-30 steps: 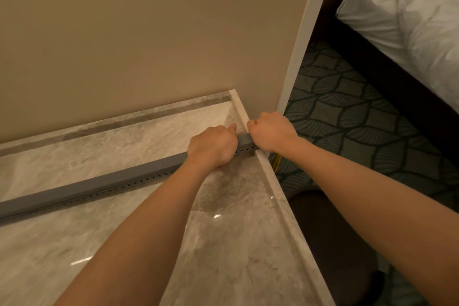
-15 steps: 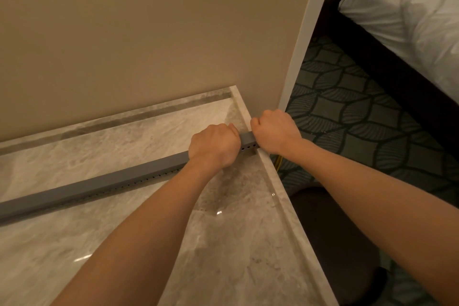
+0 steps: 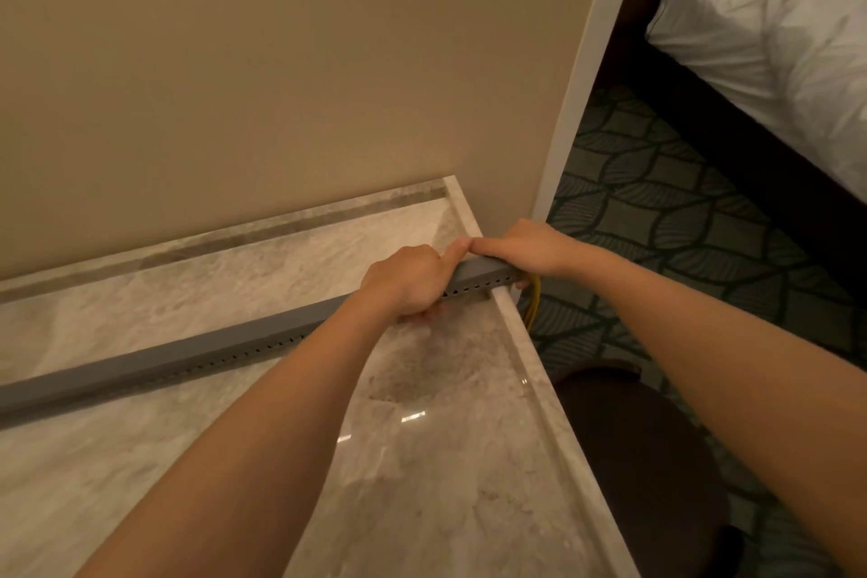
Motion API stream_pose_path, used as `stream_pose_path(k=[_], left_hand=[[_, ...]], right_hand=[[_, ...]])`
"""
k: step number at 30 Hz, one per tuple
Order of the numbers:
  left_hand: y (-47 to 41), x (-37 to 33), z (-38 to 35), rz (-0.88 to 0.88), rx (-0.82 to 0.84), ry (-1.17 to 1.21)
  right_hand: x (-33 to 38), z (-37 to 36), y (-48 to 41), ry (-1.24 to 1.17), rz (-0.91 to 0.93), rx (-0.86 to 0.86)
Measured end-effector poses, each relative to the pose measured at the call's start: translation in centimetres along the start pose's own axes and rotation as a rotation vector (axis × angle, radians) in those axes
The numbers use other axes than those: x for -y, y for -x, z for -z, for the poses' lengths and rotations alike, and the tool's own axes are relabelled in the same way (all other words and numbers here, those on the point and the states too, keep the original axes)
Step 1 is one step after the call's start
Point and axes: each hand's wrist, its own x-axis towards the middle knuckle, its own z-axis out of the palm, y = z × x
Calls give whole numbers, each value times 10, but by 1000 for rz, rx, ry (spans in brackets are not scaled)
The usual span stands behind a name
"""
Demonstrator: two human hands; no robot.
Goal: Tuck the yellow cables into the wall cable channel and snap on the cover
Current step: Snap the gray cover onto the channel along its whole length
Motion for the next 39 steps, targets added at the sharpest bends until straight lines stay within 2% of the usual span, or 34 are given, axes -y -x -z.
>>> stream_pose_path(k=[3,5,9,13,19,25,31,35,37,39], left_hand=[[-1,2,4,-12,105,99],[-1,4,10,-25,189,133],[-1,10,19,-22,340,171],[-1,11,19,-13,395,282],[-4,9,21,112,470,432],[-5,9,16,86,447,460],[-4,14,16,42,429,452],[0,16,12,-6,348,366],[3,16,11,2,315,308],[6,21,15,31,315,278]], right_hand=[[-17,10,10,-76,26,166],[-26,9,17,-164,42,205],[-39,-6,24,-522,128,267],[-41,-21,24,-750,150,221],[-45,-27,25,-838,146,171],[-50,-41,21,-955,212,102],[-46,-39,18,-877,201,62],[-38,-20,27,-586,88,107],[-32,-10,30,-347,66,6],[-22,-4,32,-150,128,-226]])
